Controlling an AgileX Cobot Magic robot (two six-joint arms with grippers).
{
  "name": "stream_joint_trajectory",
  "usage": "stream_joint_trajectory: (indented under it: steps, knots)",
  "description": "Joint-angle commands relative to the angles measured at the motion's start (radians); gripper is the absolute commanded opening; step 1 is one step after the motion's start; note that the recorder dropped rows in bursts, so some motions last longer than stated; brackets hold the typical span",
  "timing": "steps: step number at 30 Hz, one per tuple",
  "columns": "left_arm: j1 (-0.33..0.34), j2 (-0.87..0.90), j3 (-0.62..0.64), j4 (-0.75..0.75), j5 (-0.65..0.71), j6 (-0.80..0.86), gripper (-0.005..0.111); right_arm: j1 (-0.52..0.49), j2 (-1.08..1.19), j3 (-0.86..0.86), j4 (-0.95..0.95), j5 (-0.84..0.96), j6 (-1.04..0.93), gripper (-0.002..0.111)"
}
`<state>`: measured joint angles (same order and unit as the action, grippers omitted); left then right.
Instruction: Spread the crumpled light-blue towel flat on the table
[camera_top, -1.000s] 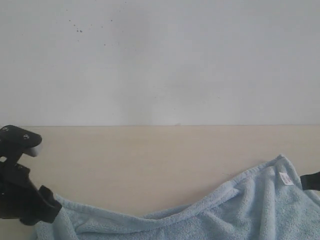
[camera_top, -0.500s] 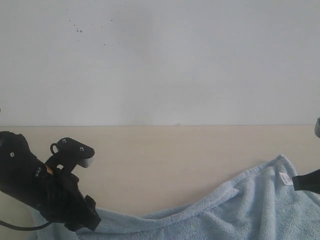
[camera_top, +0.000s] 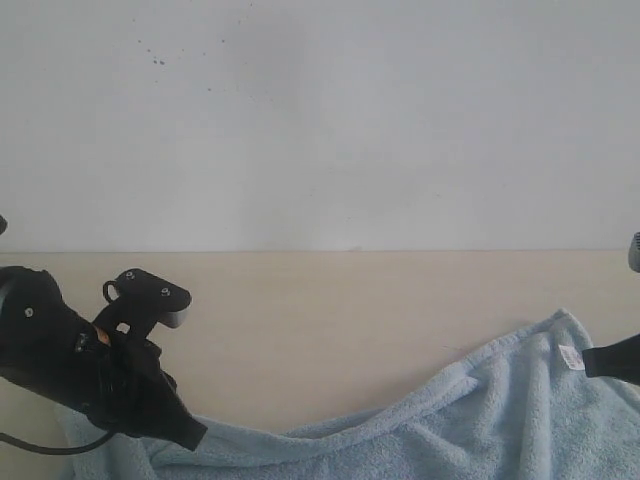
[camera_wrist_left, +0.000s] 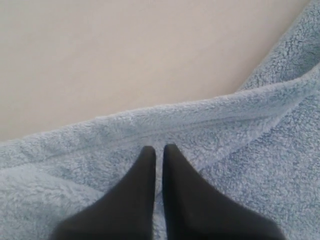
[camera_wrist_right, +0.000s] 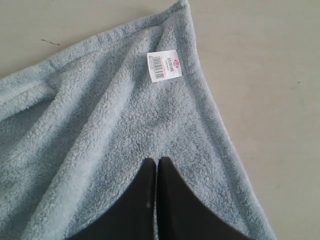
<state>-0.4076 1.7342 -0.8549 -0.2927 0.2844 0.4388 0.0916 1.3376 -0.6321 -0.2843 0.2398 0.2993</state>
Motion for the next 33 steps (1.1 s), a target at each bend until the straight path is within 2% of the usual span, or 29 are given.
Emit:
stream_joint_trajectory:
  steps: [1,9,15,26,33]
  knots:
    - [-0.009,0.001,-0.006,0.001,-0.03,-0.008,0.004,-0.002,0.003,0.003,-0.001,-0.011,0.004,0.0]
    - [-0.009,0.078,-0.006,0.0,-0.02,-0.032,0.004,-0.002,0.003,0.003,0.012,-0.011,0.007,0.0]
    - [-0.009,0.123,-0.006,0.0,-0.071,-0.046,0.004,-0.002,0.003,0.003,0.012,-0.011,0.007,0.0]
    - [0.048,0.197,-0.009,-0.001,-0.195,-0.05,0.004,-0.002,0.003,0.003,0.016,-0.028,0.016,0.0]
    - [0.048,0.274,-0.15,-0.002,-0.193,-0.05,0.004,-0.002,0.003,0.003,0.022,-0.039,0.016,0.0]
